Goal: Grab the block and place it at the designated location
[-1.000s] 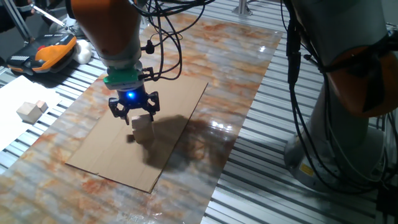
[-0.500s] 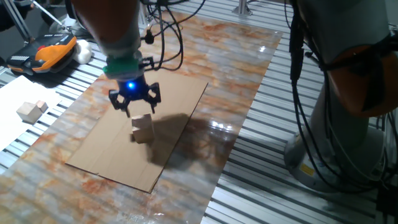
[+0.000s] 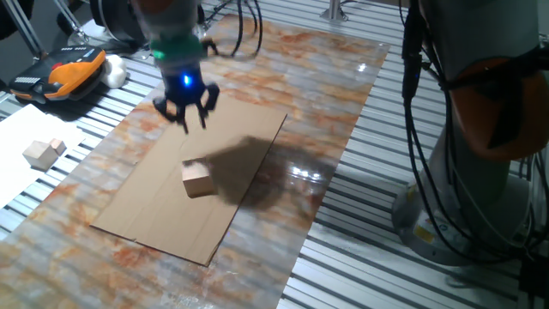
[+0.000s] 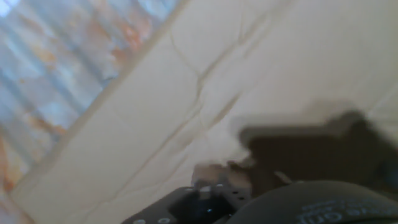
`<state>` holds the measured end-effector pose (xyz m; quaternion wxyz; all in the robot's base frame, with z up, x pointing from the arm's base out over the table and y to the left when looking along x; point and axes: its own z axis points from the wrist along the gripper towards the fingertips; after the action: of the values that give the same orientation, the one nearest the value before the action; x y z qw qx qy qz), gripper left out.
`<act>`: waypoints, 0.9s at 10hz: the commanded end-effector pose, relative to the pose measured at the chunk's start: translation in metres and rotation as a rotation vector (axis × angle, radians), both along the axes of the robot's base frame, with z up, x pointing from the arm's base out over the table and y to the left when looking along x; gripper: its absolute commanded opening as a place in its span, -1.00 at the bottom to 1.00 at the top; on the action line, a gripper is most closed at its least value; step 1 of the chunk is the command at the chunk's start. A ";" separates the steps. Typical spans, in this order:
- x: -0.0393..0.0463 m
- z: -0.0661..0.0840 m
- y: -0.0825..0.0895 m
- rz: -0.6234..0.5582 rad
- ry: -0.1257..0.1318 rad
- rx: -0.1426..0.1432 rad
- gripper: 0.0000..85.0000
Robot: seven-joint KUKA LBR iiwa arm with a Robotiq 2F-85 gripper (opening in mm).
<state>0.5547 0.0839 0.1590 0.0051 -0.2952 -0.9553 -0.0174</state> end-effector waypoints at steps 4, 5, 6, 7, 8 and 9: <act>-0.0002 0.015 -0.048 0.492 -0.002 -0.007 -1.00; -0.0026 0.018 -0.053 0.528 -0.027 -0.019 -1.00; -0.0028 0.020 -0.057 0.578 -0.040 -0.055 -1.00; -0.0051 0.027 -0.070 0.629 -0.053 -0.064 -1.00; -0.0062 0.034 -0.085 0.671 -0.049 -0.032 -1.00; -0.0069 0.037 -0.086 0.678 -0.058 -0.012 -1.00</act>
<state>0.5472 -0.0018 0.1961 -0.0199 -0.0451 -0.9987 -0.0119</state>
